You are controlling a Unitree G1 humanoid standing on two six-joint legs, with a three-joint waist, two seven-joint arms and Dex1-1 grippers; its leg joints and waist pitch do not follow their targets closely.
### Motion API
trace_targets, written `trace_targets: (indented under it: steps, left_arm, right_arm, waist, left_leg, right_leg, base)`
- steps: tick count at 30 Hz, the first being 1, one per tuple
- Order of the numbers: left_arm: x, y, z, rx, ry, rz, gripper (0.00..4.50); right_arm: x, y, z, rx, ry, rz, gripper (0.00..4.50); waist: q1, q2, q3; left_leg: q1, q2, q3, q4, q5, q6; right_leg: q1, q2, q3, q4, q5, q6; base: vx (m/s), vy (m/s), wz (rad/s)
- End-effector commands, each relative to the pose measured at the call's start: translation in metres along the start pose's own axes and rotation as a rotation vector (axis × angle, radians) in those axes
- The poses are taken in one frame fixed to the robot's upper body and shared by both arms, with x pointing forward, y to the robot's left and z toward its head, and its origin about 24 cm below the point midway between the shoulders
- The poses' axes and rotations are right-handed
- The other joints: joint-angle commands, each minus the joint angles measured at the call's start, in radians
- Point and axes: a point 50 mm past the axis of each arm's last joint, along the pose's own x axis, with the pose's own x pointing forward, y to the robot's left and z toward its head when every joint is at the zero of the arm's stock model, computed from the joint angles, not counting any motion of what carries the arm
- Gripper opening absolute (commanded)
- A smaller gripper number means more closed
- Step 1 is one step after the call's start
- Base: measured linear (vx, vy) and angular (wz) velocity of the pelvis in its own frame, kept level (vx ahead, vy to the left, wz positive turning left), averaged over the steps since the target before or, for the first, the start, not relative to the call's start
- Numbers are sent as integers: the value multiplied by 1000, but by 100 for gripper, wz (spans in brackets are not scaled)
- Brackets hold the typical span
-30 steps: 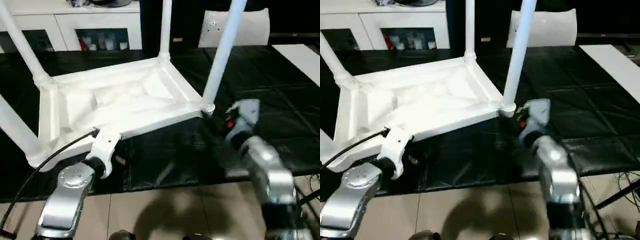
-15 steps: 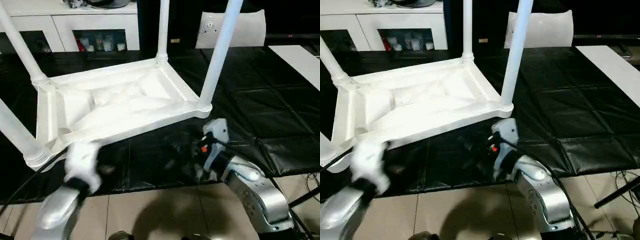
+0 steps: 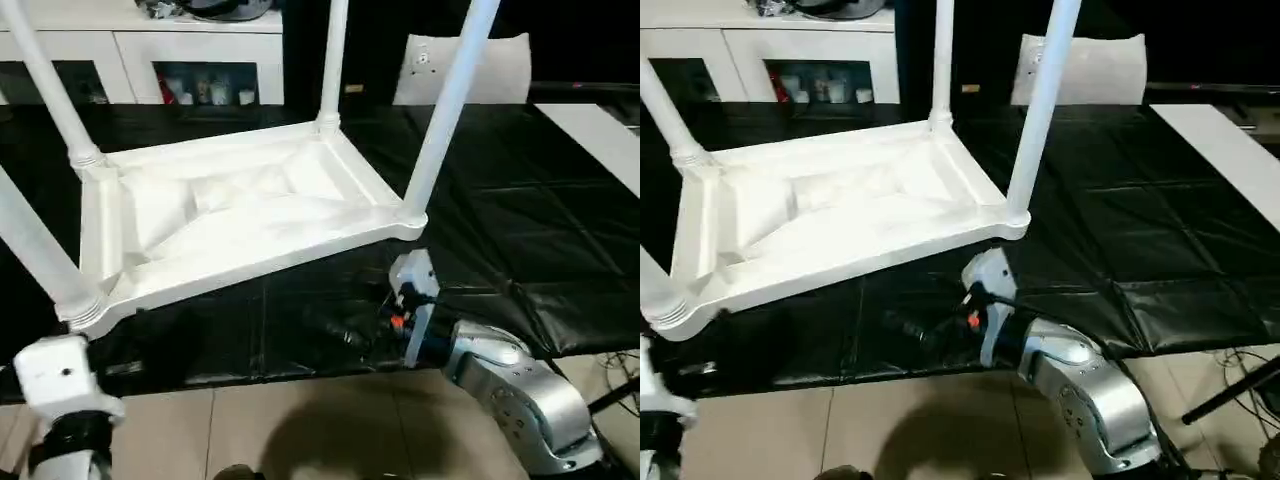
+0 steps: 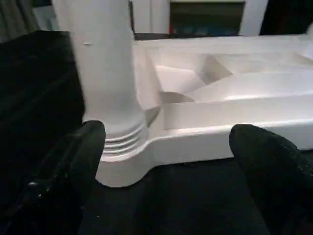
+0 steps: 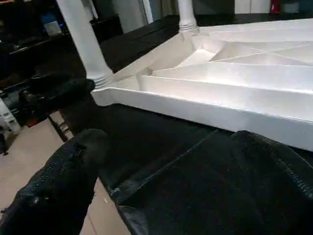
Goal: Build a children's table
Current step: Rotate table base
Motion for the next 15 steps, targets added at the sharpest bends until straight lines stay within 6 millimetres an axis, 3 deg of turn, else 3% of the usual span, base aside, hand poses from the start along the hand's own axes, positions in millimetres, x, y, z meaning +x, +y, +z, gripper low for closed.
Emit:
trace_targets:
  steps: [1,3,4,6,10,11,15]
  left_arm:
    - [12,7,7,-10,-44,32,447]
    - [22,12,12,1,-71,21,447]
    - [28,15,15,-4,-82,20,447]
    - [38,20,20,4,-95,17,447]
    - [60,33,27,23,-92,14,447]
    - [64,35,27,27,-83,14,447]
    - [78,35,30,5,-78,-44,447]
  right_arm:
    - [0,-3,3,-32,1,-20,450]
    - [0,-6,2,-24,-4,-58,450]
    - [1,-9,1,-24,-3,-88,450]
    - [0,-14,-1,-21,0,-140,450]
    - [0,-25,-5,-1,5,-253,450]
    - [1,-27,-6,4,7,-280,450]
    - [2,-34,-10,26,3,-350,450]
  waist:
    - [-2,12,-33]
    - [0,10,-32]
    - [-2,12,-33]
    - [-5,16,-34]
    - [-9,21,-41]
    - [-6,26,-44]
    - [-5,27,-46]
  left_leg:
    - [25,31,-28,-85,-519,-33]
    - [39,24,-27,-77,-547,-36]
    - [39,22,-30,-77,-550,-38]
    - [29,24,-37,-86,-547,-46]
    - [29,23,-37,-88,-540,-58]
    - [29,26,-37,-89,-526,-60]
    - [29,26,-32,-88,-501,-61]
  right_leg:
    - [1,-56,32,-114,-533,-11]
    - [-12,-53,28,-124,-574,2]
    - [-10,-53,25,-122,-577,5]
    - [2,-54,23,-112,-541,-4]
    - [3,-52,28,-96,-448,-38]
    - [6,-54,30,-91,-408,-54]
    - [8,-55,34,-83,-352,-83]
  base:
    - [0,0,0]
    - [0,0,0]
    - [0,0,0]
    - [0,0,0]
    - [0,0,0]
    - [0,0,0]
    - [0,0,0]
